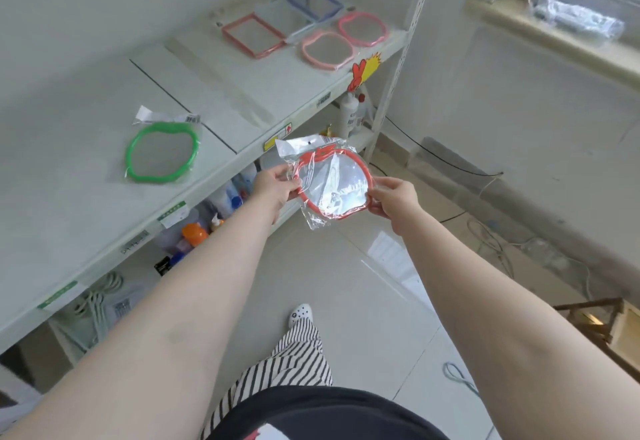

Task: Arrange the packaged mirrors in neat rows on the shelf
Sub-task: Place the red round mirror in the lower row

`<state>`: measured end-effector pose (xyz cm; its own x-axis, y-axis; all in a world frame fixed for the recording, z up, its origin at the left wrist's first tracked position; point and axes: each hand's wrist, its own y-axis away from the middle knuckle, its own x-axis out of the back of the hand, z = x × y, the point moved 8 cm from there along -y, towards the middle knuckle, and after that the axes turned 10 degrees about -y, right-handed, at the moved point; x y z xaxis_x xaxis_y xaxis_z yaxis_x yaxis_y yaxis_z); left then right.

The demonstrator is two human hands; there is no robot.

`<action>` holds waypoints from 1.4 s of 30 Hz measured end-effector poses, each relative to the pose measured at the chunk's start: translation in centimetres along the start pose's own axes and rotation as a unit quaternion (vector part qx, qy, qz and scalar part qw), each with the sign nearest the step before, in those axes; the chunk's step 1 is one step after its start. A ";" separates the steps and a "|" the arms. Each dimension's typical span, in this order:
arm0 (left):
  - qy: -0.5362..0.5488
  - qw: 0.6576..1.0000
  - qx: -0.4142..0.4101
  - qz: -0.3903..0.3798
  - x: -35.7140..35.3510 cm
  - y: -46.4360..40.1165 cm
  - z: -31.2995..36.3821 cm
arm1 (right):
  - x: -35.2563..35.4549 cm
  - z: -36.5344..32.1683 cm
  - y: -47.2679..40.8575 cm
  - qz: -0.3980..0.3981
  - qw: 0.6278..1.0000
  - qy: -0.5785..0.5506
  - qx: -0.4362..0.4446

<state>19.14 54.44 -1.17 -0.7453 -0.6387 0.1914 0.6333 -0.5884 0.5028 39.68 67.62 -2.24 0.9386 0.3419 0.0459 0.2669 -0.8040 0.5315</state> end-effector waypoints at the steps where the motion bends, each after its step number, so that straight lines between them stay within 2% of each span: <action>1: 0.001 1.000 0.000 -0.004 -0.3 -1.1 0.7 | -0.1 -0.8 -1.0 0.003 1.000 -0.002 0.003; 7: 0.010 1.000 -0.011 -0.024 -1.8 -7.5 6.4 | -1.1 -6.2 -6.4 0.029 0.999 -0.007 0.021; 14: 0.000 1.000 -0.001 0.004 -1.9 -13.5 10.0 | -3.5 -10.3 -12.4 0.020 0.999 -0.006 0.027; 22: 0.035 0.991 0.039 0.125 -0.9 -20.7 12.3 | -8.7 -16.2 -22.2 -0.061 0.995 0.072 0.036; 26: 0.043 0.971 0.067 0.224 0.1 -23.8 13.1 | -11.3 -19.1 -26.8 -0.128 0.982 0.127 0.050; 33: 0.093 0.939 0.106 0.315 1.3 -25.2 13.0 | -15.5 -21.1 -30.4 -0.187 0.964 0.177 0.061; 37: 0.114 0.925 0.118 0.342 2.6 -26.7 12.2 | -17.6 -21.0 -31.6 -0.192 0.962 0.187 0.057; 42: 0.134 0.922 0.129 0.339 3.5 -28.8 11.6 | -19.1 -20.8 -32.9 -0.178 0.959 0.209 0.068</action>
<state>-4.13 74.90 -5.24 -0.0963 -0.9364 0.3375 0.8380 0.1068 0.5352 8.41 97.66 -3.07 0.6206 0.7487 0.2328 0.6064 -0.6466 0.4629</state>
